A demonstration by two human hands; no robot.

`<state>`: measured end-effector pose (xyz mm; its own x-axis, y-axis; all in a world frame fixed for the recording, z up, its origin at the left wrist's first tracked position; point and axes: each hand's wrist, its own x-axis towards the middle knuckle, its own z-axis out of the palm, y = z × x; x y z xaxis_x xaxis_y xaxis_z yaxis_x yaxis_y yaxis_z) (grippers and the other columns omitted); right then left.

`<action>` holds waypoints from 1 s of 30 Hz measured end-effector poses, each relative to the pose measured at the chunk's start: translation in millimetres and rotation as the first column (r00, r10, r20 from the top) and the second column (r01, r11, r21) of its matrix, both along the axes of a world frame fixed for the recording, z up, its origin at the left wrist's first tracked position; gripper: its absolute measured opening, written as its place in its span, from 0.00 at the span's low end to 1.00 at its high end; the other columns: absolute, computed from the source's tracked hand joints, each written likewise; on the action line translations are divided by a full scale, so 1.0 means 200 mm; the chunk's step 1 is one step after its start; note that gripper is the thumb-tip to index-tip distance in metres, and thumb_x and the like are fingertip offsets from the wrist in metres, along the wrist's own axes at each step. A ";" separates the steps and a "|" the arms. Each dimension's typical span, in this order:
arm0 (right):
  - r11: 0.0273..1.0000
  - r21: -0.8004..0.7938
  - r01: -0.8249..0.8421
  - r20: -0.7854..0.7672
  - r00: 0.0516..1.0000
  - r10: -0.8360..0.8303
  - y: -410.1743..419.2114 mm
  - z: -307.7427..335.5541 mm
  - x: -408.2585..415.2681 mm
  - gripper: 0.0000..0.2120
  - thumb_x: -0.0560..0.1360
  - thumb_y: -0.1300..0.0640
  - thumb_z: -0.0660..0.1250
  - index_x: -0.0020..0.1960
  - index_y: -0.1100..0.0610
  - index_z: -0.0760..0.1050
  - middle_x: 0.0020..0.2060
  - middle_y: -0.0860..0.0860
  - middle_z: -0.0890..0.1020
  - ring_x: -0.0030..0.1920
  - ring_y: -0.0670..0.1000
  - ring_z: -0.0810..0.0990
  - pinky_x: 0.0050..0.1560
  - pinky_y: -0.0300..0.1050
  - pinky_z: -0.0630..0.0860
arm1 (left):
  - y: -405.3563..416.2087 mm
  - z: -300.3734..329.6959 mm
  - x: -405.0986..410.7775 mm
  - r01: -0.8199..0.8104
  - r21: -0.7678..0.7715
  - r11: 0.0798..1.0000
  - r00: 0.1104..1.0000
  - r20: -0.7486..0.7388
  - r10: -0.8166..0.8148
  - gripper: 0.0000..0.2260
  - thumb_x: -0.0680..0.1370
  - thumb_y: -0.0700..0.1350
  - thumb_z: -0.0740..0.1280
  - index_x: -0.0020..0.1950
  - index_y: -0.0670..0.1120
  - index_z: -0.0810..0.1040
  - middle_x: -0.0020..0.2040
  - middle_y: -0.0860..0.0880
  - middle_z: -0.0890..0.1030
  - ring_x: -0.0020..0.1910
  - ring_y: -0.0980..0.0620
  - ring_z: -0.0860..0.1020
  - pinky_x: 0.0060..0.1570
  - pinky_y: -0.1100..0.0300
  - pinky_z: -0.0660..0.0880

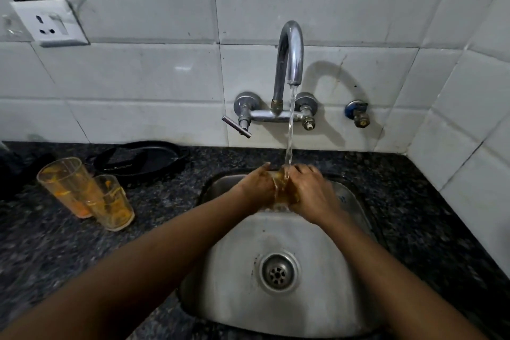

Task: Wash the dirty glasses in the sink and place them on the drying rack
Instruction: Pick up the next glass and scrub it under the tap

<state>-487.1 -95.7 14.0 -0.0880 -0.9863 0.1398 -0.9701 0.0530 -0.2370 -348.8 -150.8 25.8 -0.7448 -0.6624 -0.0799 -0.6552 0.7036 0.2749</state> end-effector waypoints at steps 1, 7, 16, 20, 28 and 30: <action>1.000 -0.022 0.012 -0.013 1.000 -0.012 -0.01 0.00 -0.01 0.33 0.68 0.52 0.73 0.68 0.49 0.62 0.68 0.53 0.68 0.68 0.56 0.64 0.62 0.53 0.70 | 0.00 0.01 -0.03 -0.051 0.035 0.998 0.997 -0.055 0.053 0.22 0.78 0.35 0.58 0.71 0.32 0.60 0.74 0.35 0.60 0.75 0.41 0.56 0.67 0.76 0.42; 0.999 -0.014 0.039 0.071 0.997 -0.038 0.05 -0.02 -0.09 0.37 0.64 0.46 0.75 0.69 0.49 0.63 0.62 0.54 0.71 0.62 0.57 0.72 0.58 0.49 0.69 | 0.01 0.09 -0.13 0.074 0.706 0.704 0.981 -0.178 0.075 0.22 0.70 0.30 0.65 0.64 0.39 0.72 0.61 0.40 0.76 0.61 0.42 0.75 0.62 0.52 0.71; 0.988 -0.062 0.141 -0.181 0.972 -0.150 0.15 0.00 0.08 0.37 0.72 0.52 0.67 0.74 0.47 0.50 0.65 0.57 0.67 0.60 0.58 0.71 0.48 0.50 0.74 | 0.07 0.00 -0.24 -0.152 0.868 0.473 0.284 -0.420 0.862 0.13 0.78 0.52 0.62 0.42 0.44 0.78 0.38 0.47 0.80 0.39 0.50 0.78 0.41 0.58 0.76; 0.997 -0.020 0.080 -0.223 0.971 -0.082 0.18 -0.04 0.16 0.42 0.72 0.52 0.68 0.75 0.48 0.43 0.63 0.57 0.69 0.59 0.57 0.72 0.46 0.48 0.75 | 0.08 -0.05 -0.23 -0.351 0.781 0.517 0.024 -0.545 0.838 0.14 0.76 0.47 0.66 0.31 0.43 0.75 0.29 0.47 0.76 0.31 0.52 0.74 0.33 0.60 0.72; 0.904 0.321 -0.282 0.947 0.077 -0.312 0.13 0.03 -0.12 0.26 0.72 0.64 0.67 0.67 0.56 0.62 0.46 0.60 0.84 0.48 0.59 0.83 0.50 0.55 0.79 | -0.05 -0.01 -0.18 0.124 0.771 0.625 0.132 -0.637 0.759 0.16 0.73 0.46 0.70 0.27 0.46 0.71 0.21 0.53 0.71 0.24 0.54 0.68 0.31 0.61 0.69; 0.953 0.290 -0.085 0.936 0.232 -0.264 0.08 0.05 -0.06 0.23 0.71 0.64 0.69 0.63 0.58 0.65 0.45 0.57 0.81 0.42 0.54 0.82 0.44 0.49 0.79 | -0.11 0.04 -0.22 -0.044 0.727 0.685 0.280 -0.649 0.707 0.18 0.75 0.49 0.69 0.27 0.46 0.71 0.20 0.54 0.72 0.23 0.57 0.70 0.29 0.64 0.72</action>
<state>-499.8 -79.9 24.2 -0.0719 -0.9375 -0.3403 -0.0001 0.3412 -0.9400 -392.5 -172.1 33.9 -0.2565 -0.9664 -0.0157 0.0492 -0.0293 0.9984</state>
